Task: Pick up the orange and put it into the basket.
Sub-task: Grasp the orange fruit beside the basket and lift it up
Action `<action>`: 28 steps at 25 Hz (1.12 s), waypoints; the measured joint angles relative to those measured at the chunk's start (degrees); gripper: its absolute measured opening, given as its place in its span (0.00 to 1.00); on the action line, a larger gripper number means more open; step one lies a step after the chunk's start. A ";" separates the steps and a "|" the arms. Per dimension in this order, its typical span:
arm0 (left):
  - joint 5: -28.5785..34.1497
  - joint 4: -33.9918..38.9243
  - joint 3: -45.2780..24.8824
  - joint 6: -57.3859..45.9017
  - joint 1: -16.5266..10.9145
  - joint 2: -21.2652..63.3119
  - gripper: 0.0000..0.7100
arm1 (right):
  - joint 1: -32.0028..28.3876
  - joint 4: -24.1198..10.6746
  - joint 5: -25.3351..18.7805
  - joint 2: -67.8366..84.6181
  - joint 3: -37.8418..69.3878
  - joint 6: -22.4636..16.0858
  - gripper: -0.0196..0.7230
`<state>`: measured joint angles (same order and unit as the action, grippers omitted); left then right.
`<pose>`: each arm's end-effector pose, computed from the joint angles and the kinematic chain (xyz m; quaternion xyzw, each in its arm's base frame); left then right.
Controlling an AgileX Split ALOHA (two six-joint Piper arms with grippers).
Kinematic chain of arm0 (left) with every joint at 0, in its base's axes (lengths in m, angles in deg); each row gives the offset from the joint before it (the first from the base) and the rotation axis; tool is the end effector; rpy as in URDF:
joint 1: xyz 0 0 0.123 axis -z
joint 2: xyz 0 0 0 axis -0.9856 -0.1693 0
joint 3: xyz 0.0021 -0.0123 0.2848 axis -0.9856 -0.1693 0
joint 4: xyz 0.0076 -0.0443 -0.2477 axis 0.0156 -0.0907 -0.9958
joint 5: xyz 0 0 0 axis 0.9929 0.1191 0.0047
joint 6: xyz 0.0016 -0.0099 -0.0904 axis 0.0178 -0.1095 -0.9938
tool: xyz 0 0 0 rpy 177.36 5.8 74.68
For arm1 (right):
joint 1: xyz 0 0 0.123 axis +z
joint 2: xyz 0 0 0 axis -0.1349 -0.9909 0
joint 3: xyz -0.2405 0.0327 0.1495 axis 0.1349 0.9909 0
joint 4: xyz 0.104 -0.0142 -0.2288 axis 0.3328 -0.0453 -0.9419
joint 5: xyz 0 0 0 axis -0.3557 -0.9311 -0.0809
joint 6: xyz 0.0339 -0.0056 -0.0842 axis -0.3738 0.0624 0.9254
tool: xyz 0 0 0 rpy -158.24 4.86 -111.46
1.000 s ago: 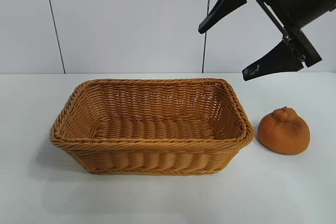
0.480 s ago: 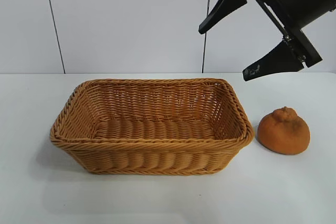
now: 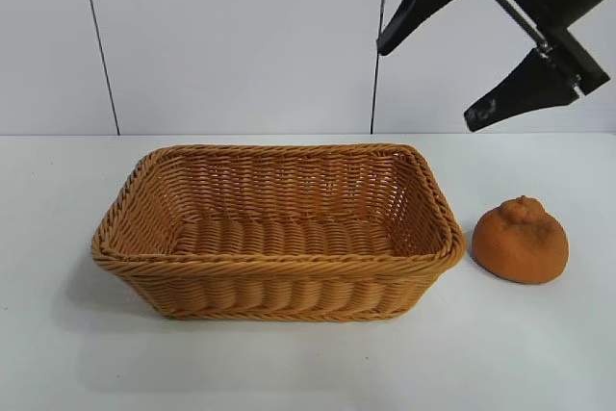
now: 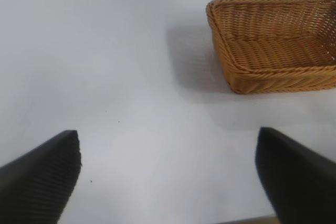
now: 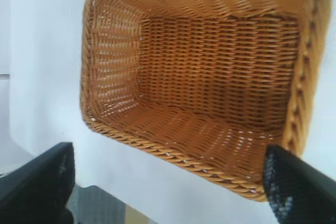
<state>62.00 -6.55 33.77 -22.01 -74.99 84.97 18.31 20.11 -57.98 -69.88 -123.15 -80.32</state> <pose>-0.0065 -0.0045 0.2779 0.0405 0.8507 -0.0557 0.5211 0.3209 0.1024 0.2752 -0.0351 0.9529 0.2652 0.1431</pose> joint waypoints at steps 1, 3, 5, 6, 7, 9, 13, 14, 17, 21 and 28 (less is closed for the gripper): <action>0.00 0.00 0.00 0.00 0.00 0.00 0.91 | 0.00 -3.76 -0.14 0.00 -1.11 -2.35 0.92; 0.00 0.00 0.00 0.00 0.00 0.00 0.91 | 0.00 -10.71 -0.72 0.00 -2.48 -6.71 0.92; 0.00 0.00 0.00 0.00 0.00 0.00 0.91 | 0.00 -17.17 -1.67 0.00 -2.82 -9.88 0.92; 0.00 0.00 0.00 0.00 0.00 0.00 0.91 | 0.00 -19.37 -2.33 0.00 -2.82 -11.11 0.92; 0.00 0.00 0.00 0.00 0.00 0.00 0.91 | 0.00 -21.61 -2.93 -0.07 -2.82 -11.84 0.92; 0.00 0.00 0.00 0.00 0.00 0.00 0.91 | 0.00 -24.53 -3.31 -0.53 -2.88 -12.69 0.92; 0.00 0.00 0.00 0.00 0.00 0.00 0.91 | -0.88 -26.36 -3.07 -3.32 -2.99 -13.80 0.92; 0.07 0.00 0.00 0.00 0.00 0.00 0.91 | -1.49 -26.41 -2.67 -4.23 -2.99 -13.94 0.92; 0.07 0.00 0.00 0.00 0.00 0.00 0.91 | -3.43 -26.57 -1.85 -6.96 -2.99 -13.99 0.92; 0.07 0.00 0.00 0.00 0.00 0.00 0.91 | -5.08 -26.71 0.66 -11.53 -2.99 -13.99 0.92; 0.07 0.00 0.00 0.00 0.00 0.00 0.91 | -5.51 -25.91 7.14 -20.93 -3.03 -13.99 0.92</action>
<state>62.06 -6.55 33.77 -22.01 -74.99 84.97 12.81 -5.80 -50.84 -90.81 -126.19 -94.31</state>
